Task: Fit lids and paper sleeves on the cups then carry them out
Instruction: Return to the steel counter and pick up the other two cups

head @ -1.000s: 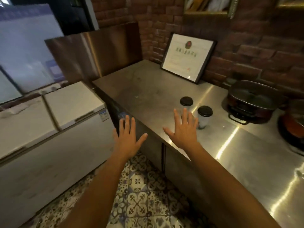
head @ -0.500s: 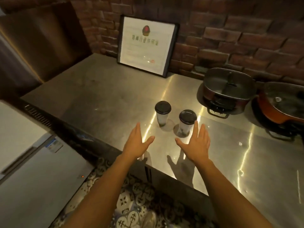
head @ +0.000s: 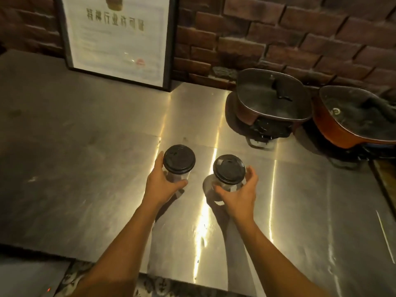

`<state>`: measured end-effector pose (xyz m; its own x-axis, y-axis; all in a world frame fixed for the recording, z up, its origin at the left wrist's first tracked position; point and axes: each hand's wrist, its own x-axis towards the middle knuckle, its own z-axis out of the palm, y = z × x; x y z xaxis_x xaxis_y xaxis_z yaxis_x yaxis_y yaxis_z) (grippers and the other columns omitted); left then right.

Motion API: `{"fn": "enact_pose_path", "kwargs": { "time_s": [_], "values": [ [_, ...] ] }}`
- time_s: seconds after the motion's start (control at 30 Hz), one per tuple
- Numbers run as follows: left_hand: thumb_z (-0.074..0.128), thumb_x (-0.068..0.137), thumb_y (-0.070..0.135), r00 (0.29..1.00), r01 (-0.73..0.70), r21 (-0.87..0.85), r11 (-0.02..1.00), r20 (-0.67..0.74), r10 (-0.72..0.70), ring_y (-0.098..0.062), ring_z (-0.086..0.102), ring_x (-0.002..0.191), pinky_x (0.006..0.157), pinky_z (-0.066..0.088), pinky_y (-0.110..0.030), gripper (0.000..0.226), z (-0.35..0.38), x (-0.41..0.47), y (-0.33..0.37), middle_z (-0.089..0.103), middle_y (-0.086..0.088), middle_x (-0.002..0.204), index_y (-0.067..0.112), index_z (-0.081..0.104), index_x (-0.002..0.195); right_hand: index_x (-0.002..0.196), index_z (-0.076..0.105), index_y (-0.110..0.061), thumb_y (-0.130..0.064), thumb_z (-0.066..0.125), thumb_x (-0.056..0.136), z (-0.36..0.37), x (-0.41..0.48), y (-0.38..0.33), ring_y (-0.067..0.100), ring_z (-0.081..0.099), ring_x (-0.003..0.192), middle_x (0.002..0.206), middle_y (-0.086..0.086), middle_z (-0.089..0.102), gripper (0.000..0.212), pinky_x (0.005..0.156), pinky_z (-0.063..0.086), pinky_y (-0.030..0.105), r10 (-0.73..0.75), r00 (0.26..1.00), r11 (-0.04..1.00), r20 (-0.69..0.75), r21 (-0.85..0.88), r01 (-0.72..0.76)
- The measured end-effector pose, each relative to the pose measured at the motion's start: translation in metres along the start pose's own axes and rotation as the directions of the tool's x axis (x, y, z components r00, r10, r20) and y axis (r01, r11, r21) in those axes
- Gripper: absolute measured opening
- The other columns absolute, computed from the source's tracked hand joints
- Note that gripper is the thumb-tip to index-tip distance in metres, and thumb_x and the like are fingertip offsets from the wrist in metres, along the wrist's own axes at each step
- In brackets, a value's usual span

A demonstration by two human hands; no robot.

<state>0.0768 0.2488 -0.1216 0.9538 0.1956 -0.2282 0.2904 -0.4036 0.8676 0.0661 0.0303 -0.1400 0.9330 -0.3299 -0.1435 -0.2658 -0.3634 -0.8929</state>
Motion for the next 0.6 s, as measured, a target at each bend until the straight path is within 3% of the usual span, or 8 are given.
{"fn": "enact_pose_path", "kwargs": {
  "time_s": [0.1, 0.17, 0.3, 0.5, 0.6],
  "values": [
    [0.096, 0.066, 0.024, 1.0, -0.012, -0.016, 1.0, -0.026, 0.011, -0.023, 0.056, 0.132, 0.109, 0.049, -0.04, 0.1, 0.01, 0.013, -0.005, 0.058, 0.003, 0.144, 0.027, 0.04, 0.149, 0.147, 0.033, -0.022, -0.022, 0.096, 0.067, 0.008, 0.01, 0.001, 0.014, 0.053, 0.125, 0.139, -0.004, 0.054, 0.103, 0.096, 0.041, 0.01, -0.014, 1.0, 1.0, 0.001, 0.0, 0.014],
    [0.094, 0.068, 0.026, 0.999, -0.015, -0.018, 1.0, -0.043, 0.014, -0.024, 0.057, 0.131, 0.107, 0.049, -0.039, 0.094, 0.016, 0.016, -0.002, 0.06, 0.001, 0.142, 0.025, 0.043, 0.147, 0.146, 0.036, -0.021, -0.023, 0.095, 0.069, 0.01, 0.013, -0.002, 0.008, 0.053, 0.116, 0.127, -0.01, 0.054, 0.097, 0.086, 0.038, 0.003, -0.004, 0.999, 1.0, 0.032, 0.0, 0.004],
    [0.09, 0.072, 0.039, 0.997, 0.036, -0.053, 0.998, -0.068, -0.04, -0.027, 0.059, 0.129, 0.106, 0.053, -0.047, 0.086, 0.018, 0.012, 0.011, 0.059, 0.0, 0.142, 0.025, 0.046, 0.144, 0.145, 0.04, -0.024, -0.027, 0.093, 0.072, 0.009, 0.013, -0.013, 0.011, 0.057, 0.115, 0.124, -0.011, 0.056, 0.091, 0.088, 0.047, 0.017, 0.007, 0.996, 1.0, 0.091, 0.023, -0.009],
    [0.087, 0.075, 0.042, 0.993, 0.061, -0.062, 0.996, -0.1, -0.067, -0.029, 0.065, 0.12, 0.096, 0.059, -0.052, 0.073, -0.002, -0.026, 0.036, 0.062, -0.002, 0.139, 0.022, 0.052, 0.137, 0.135, 0.043, -0.026, -0.043, 0.084, 0.081, -0.012, -0.002, -0.052, 0.012, 0.055, 0.106, 0.122, -0.009, 0.054, 0.07, 0.089, 0.051, 0.025, -0.037, 0.991, 0.999, 0.131, 0.022, 0.034],
    [0.087, 0.074, 0.043, 0.986, 0.048, -0.081, 0.996, -0.153, -0.06, -0.028, 0.067, 0.114, 0.087, 0.063, -0.052, 0.075, -0.019, -0.058, 0.053, 0.063, -0.005, 0.137, 0.021, 0.052, 0.137, 0.133, 0.045, -0.025, -0.048, 0.084, 0.078, -0.025, -0.016, -0.076, 0.014, 0.057, 0.104, 0.119, -0.007, 0.055, 0.071, 0.087, 0.054, 0.027, -0.098, 0.981, 0.995, 0.167, 0.034, 0.094]
  ]
}}
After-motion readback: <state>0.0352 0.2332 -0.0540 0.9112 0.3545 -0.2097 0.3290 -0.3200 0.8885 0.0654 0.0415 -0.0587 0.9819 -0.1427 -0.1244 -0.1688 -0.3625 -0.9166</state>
